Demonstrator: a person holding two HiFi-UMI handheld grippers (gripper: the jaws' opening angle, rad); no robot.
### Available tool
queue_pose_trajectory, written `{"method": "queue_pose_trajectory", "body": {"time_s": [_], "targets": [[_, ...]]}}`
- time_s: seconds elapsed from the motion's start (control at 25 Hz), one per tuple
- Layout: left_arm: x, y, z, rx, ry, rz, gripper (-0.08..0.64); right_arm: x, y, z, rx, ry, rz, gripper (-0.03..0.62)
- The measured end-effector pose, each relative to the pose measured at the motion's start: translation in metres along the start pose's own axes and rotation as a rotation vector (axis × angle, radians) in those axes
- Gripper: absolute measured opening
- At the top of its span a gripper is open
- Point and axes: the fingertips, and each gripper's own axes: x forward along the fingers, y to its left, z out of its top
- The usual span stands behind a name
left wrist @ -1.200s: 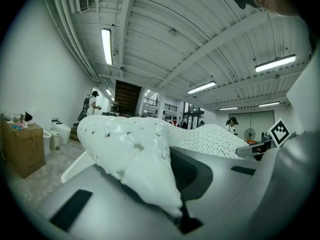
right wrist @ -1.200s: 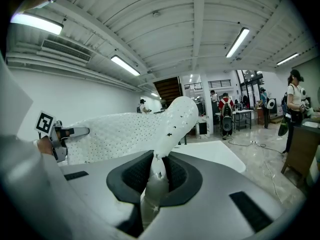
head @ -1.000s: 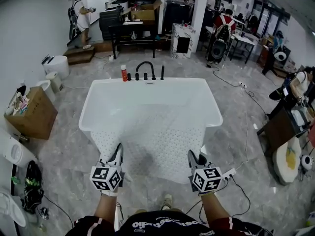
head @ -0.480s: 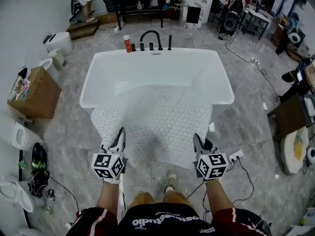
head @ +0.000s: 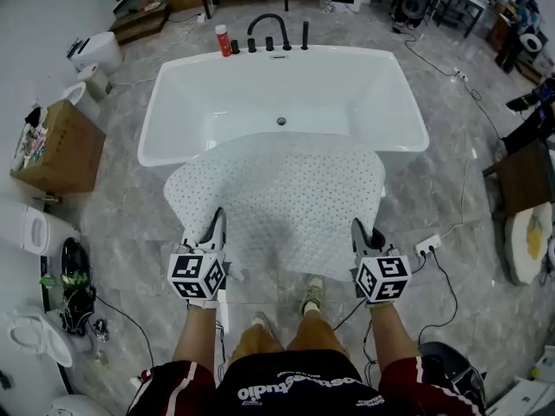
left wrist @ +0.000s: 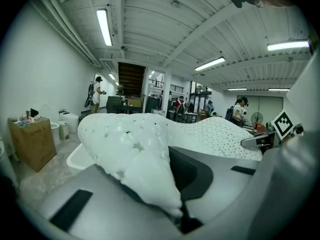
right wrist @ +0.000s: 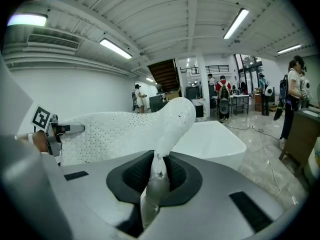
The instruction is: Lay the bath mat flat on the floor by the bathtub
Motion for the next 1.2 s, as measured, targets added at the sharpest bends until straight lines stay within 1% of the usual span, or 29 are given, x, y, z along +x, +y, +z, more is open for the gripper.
{"method": "queue_pose_trajectory", "body": {"time_s": [0.2, 0.4, 0.52, 0.68, 0.84, 0.96, 1.2], "targets": [[0.02, 0.009, -0.047, -0.013, 0.034, 0.0, 0.028, 0.033, -0.004, -0.04, 0.006, 0.028, -0.008, 0.048], [0.037, 0.022, -0.086, -0.029, 0.056, 0.015, 0.028, 0.061, -0.01, -0.081, 0.067, 0.04, -0.068, 0.048], [0.049, 0.029, -0.107, -0.022, 0.045, 0.024, 0.028, 0.077, -0.014, -0.105, 0.086, 0.026, -0.088, 0.048], [0.068, 0.037, -0.137, 0.015, 0.033, 0.021, 0.028, 0.101, -0.022, -0.137, 0.096, 0.001, -0.108, 0.048], [0.088, 0.046, -0.169, 0.034, -0.003, 0.023, 0.028, 0.126, -0.024, -0.163, 0.078, -0.061, -0.116, 0.046], [0.107, 0.046, -0.191, 0.041, -0.04, 0.017, 0.028, 0.144, -0.03, -0.184, 0.087, -0.111, -0.118, 0.046], [0.15, 0.051, -0.244, 0.062, -0.071, 0.008, 0.028, 0.189, -0.047, -0.232, 0.069, -0.141, -0.063, 0.044]]}}
